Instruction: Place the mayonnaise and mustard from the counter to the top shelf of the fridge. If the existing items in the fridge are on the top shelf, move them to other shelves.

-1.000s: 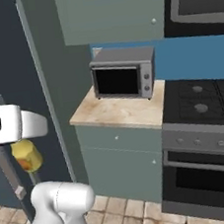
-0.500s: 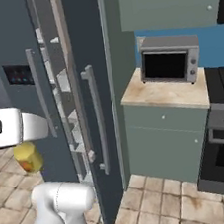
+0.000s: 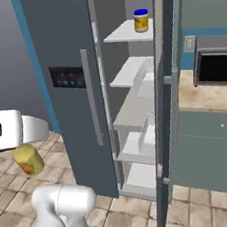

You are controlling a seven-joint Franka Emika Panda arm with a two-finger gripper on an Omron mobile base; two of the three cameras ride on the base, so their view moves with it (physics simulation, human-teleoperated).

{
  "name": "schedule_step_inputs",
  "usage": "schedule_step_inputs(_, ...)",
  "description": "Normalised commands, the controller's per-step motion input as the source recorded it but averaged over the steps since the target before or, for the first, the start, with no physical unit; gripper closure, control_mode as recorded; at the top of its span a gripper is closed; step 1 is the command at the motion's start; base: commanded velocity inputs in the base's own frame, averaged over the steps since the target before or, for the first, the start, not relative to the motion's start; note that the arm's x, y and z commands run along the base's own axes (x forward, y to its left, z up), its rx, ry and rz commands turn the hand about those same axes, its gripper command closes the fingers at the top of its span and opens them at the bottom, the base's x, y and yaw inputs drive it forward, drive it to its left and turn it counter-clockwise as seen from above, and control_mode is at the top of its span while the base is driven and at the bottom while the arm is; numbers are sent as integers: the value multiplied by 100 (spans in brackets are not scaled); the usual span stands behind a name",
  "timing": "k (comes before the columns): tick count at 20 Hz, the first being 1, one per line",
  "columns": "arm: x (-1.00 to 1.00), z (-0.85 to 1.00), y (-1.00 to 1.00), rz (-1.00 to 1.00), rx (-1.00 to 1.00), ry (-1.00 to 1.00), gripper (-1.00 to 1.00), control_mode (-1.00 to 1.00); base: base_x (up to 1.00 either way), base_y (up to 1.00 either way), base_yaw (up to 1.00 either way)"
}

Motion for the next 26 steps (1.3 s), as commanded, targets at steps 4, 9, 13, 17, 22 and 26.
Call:
schedule_step_inputs(4, 0, 0, 0, 0, 0, 0, 100, 100, 86, 50, -1)
schedule_step_inputs(9, 0, 0, 0, 0, 0, 0, 100, 100, 82, 0, -7)
schedule_step_inputs(13, 0, 0, 0, 0, 0, 0, 100, 100, 61, -19, -7)
schedule_step_inputs(17, 0, 0, 0, 0, 0, 0, 100, 100, 61, -1, -5)
schedule_step_inputs(22, 0, 0, 0, 0, 0, 0, 100, 100, 54, -13, -8)
schedule_step_inputs(26, 0, 0, 0, 0, 0, 0, 100, 100, 52, -19, -10)
